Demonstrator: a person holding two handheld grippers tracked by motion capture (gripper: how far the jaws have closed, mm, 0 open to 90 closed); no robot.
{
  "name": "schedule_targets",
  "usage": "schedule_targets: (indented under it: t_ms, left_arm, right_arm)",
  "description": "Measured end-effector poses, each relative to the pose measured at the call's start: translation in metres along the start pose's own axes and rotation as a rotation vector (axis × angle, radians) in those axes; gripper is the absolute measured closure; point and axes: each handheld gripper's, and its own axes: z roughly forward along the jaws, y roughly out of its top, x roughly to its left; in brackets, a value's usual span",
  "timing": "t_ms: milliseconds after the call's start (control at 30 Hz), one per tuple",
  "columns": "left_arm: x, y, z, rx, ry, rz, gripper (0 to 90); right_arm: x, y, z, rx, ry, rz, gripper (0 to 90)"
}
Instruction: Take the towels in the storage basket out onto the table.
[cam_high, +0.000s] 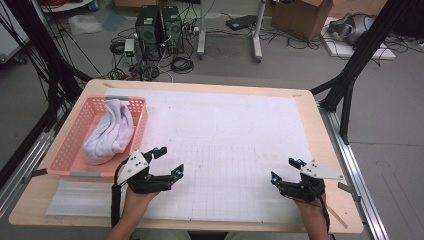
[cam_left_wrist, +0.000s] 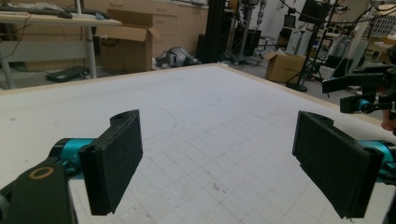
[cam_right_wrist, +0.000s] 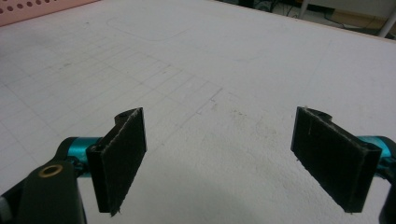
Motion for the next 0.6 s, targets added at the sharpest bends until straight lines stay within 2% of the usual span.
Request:
schedule_targets:
  t_ms: [100, 233, 400, 467, 600]
  left_arm:
    - [0.000, 0.007, -0.003, -0.004, 0.001, 0.009, 18.0]
    - [0.000, 0.014, -0.007, -0.020, 0.022, 0.017, 17.8]
    - [0.003, 0.023, -0.011, -0.013, 0.018, 0.013, 18.1]
    - [0.004, 0.027, -0.012, -0.025, 0.020, 0.010, 18.1]
    - [0.007, 0.035, -0.017, -0.038, 0.019, 0.029, 17.9]
  right_arm:
    - [0.000, 0.001, 0.001, -0.001, 0.004, -0.002, 17.2]
    - [0.001, 0.001, 0.002, -0.006, 0.015, 0.006, 17.2]
    - [0.002, 0.003, 0.001, -0.018, 0.016, -0.001, 17.2]
    - [0.003, 0.003, 0.000, -0.017, 0.017, 0.005, 17.2]
    - [0.003, 0.003, -0.001, -0.024, 0.021, 0.010, 17.2]
